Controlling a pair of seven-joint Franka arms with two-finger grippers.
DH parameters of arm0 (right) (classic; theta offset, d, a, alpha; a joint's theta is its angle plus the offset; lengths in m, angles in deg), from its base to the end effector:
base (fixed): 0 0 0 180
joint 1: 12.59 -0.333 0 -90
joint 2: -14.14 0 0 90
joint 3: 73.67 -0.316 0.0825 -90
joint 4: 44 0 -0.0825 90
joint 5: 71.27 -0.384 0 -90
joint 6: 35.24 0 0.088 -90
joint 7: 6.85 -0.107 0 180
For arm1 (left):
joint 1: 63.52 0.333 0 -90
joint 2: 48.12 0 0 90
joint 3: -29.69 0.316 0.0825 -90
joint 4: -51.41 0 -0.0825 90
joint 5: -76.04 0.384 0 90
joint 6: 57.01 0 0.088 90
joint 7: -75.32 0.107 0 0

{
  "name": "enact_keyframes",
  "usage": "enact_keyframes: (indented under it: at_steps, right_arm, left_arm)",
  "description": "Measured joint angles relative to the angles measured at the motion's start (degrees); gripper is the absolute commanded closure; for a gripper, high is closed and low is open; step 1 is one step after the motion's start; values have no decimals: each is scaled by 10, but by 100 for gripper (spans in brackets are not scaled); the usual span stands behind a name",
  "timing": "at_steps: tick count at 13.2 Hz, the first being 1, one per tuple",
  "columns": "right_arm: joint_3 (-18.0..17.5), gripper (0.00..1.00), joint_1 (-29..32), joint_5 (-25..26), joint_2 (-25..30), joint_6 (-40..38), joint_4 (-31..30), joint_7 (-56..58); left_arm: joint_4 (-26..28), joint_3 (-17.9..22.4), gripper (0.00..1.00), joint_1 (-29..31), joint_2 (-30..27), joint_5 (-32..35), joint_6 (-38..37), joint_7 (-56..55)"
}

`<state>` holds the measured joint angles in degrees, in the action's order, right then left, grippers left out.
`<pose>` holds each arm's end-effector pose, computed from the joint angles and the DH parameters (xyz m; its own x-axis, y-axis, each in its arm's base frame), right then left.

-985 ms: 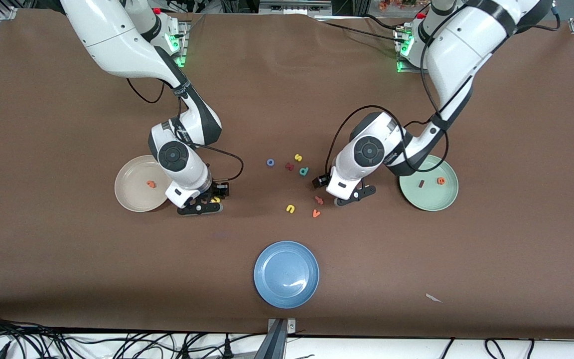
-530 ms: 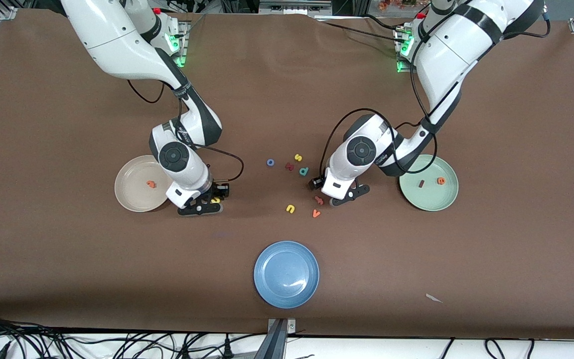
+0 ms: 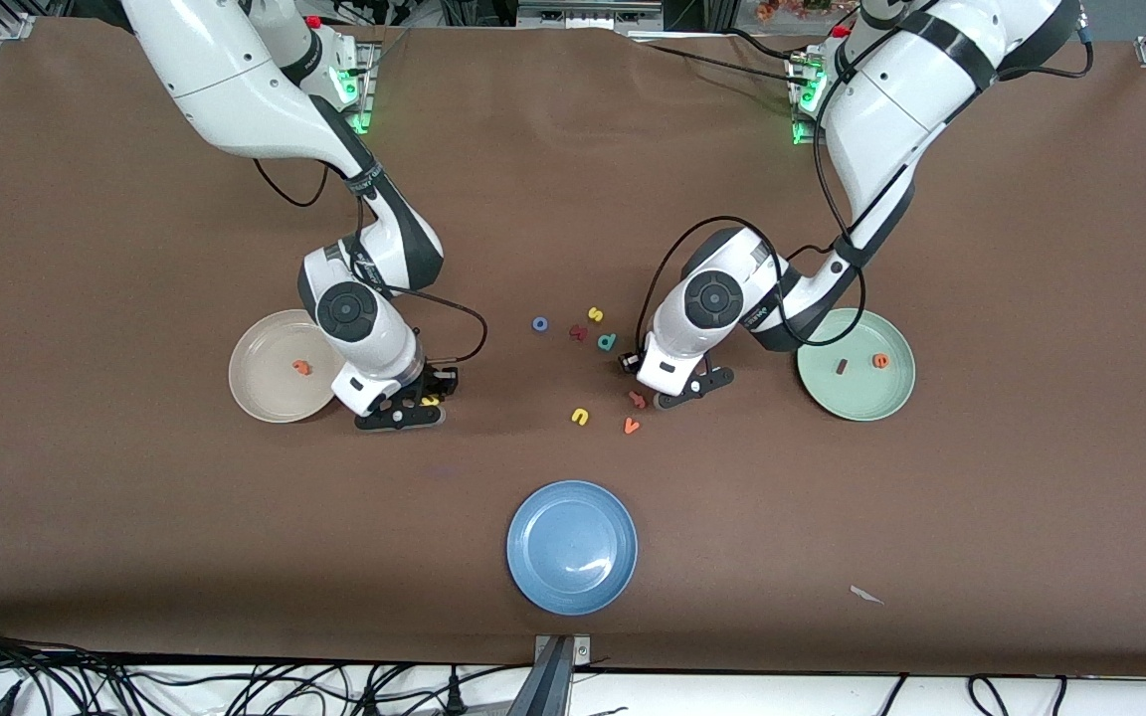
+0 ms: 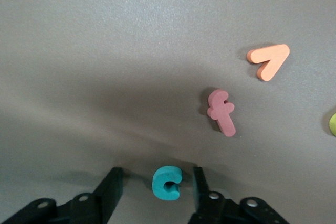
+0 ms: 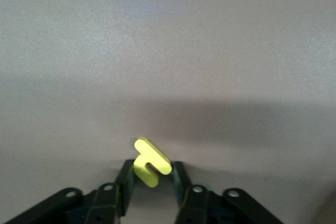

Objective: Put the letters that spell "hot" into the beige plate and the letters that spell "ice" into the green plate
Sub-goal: 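Place the c on the green plate while the right gripper places the yellow letter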

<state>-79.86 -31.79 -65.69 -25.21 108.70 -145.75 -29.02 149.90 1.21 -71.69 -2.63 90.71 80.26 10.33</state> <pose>0.6012 0.2801 0.1778 0.9932 0.1062 0.0486 0.1076 -0.9938 -0.0272 0.5526 -0.3715 0.1692 0.9001 0.4051 -0.1605 0.4202 -0.9044 0.0741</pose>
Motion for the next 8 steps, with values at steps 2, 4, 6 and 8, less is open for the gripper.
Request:
enact_keyframes:
  at_steps: [2, 4, 6, 8]
  right_arm:
    - [0, 81, -1, 0, 0, -1, 1, 0]
    - [0, 81, -1, 0, 0, -1, 1, 0]
    - [1, 81, 0, 0, 1, -2, 3, 1]
    - [4, 80, 4, 1, 7, -28, 12, 10]
  left_arm:
    - [0, 0, 74, -1, 0, 0, 0, 0]
    - [-3, 0, 86, -3, 0, 0, 1, 0]
    - [-5, 0, 95, -4, -1, 0, 0, 0]
    - [-5, 0, 96, -4, -1, 0, 0, 0]
